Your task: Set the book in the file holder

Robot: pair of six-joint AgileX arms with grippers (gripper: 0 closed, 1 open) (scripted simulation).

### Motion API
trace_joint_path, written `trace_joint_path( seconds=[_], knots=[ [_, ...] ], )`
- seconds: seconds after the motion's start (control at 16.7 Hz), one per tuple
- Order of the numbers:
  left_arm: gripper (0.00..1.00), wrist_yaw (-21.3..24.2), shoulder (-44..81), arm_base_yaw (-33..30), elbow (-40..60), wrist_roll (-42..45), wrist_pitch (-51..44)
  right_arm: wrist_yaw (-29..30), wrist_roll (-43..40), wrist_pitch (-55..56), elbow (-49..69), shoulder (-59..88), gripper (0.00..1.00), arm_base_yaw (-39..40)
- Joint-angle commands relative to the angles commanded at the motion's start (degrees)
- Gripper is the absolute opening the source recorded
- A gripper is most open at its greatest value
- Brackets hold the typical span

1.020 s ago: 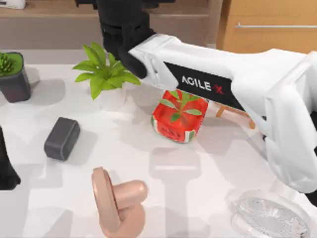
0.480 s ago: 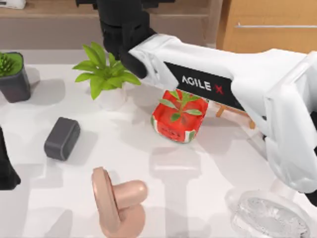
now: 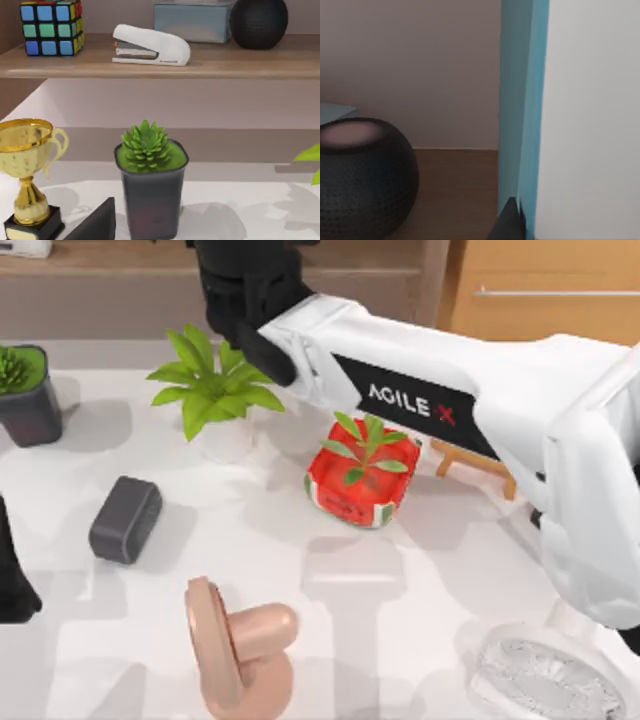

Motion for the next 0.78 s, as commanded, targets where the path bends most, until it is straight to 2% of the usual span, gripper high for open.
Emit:
trace_joint_path(
  seconds=[0.18, 0.36, 0.6, 0.78],
  knots=[
    [1.00, 0.0, 0.0, 0.0, 0.0, 0.0, 0.0, -0.3, -0.4, -0.1, -0.5, -1.0, 0.00, 0.8],
    [1.00, 0.0, 0.0, 0.0, 0.0, 0.0, 0.0, -2.2, -1.4, -0.9, -3.7, -3.9, 0.00, 4.9],
    [1.00, 0.0, 0.0, 0.0, 0.0, 0.0, 0.0, -7.0, -0.8, -1.7, -10.7, -9.5, 0.00, 11.9],
    [1.00, 0.0, 0.0, 0.0, 0.0, 0.0, 0.0, -11.3, 2.0, -0.8, -15.3, -16.1, 0.00, 14.1]
  ],
)
